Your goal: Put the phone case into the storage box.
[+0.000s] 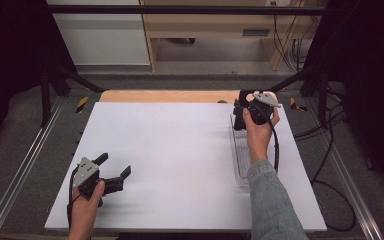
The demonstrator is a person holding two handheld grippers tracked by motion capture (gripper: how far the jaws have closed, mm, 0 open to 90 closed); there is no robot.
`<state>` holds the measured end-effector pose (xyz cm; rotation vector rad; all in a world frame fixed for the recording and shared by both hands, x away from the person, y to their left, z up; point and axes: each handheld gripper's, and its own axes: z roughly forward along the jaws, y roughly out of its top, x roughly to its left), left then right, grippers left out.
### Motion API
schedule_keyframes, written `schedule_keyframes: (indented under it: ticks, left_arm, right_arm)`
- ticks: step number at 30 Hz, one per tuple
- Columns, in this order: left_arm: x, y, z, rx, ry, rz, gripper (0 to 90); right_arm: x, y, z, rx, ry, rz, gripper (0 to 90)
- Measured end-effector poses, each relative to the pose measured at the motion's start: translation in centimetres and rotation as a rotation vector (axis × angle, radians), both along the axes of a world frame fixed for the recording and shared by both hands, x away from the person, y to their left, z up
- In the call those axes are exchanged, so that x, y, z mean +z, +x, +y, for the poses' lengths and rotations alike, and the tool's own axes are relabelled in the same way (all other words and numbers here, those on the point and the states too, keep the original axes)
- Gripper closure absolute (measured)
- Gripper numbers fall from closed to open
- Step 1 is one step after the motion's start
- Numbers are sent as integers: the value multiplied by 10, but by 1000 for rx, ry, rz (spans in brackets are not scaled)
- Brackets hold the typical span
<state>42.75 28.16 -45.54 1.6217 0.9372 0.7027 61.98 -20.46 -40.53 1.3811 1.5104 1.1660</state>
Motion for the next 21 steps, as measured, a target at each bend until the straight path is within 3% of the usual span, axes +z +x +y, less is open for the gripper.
schedule_keyframes:
  ticks: [8,21]
  left_arm:
    - [0,0,0,-4,0,2,32]
    - [-1,1,-2,-18,-5,8,32]
  right_arm:
    - [-13,9,2,-28,-12,14,135]
    - [-23,14,5,-21,-24,28,134]
